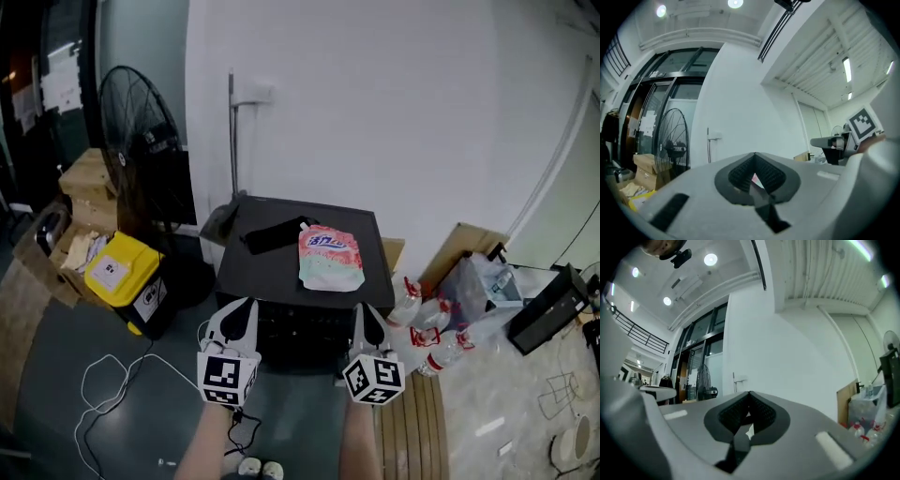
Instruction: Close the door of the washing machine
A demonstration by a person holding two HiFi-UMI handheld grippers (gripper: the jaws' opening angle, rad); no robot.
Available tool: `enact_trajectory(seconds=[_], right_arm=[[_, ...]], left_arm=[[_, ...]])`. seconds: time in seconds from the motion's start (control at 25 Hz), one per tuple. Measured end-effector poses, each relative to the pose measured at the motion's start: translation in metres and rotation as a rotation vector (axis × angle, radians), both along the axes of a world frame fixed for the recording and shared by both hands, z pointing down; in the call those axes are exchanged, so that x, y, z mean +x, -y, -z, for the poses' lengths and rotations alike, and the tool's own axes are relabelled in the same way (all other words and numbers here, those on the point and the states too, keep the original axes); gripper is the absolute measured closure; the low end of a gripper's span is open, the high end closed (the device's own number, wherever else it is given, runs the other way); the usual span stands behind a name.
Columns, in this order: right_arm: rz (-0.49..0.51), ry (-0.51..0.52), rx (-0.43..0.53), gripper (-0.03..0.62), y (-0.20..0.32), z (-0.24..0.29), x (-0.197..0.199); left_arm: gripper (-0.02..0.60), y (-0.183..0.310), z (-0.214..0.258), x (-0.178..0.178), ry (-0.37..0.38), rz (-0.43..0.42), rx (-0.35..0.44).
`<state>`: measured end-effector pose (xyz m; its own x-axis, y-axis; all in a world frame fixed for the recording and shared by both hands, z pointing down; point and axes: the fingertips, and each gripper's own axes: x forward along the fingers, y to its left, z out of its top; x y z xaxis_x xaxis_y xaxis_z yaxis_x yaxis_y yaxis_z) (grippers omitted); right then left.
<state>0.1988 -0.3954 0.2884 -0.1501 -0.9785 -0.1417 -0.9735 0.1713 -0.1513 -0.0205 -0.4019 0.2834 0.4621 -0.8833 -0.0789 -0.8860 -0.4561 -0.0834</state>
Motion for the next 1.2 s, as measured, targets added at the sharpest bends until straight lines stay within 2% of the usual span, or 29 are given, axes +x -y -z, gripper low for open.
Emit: enact_trajectory(seconds=[0.24, 0.48, 1.2], right_arm=[[-0.032, -0.008, 0.082, 0.582, -0.046, 0.046, 0.019], [-0.031, 0.001, 0.080, 0.583, -0.066, 0.044, 0.024], [-0.015, -0.024, 0.023, 0.583, -0.074, 0.030, -0.002]], left_arm=[[0.574, -0.018, 0.047, 0.017, -0.008, -0.039, 0.063], [0.574, -0.030, 0.041, 0.027, 0.009, -0.051, 0.051], [0.574, -0.047, 0.035, 0.013, 0.017, -0.054, 0.029]])
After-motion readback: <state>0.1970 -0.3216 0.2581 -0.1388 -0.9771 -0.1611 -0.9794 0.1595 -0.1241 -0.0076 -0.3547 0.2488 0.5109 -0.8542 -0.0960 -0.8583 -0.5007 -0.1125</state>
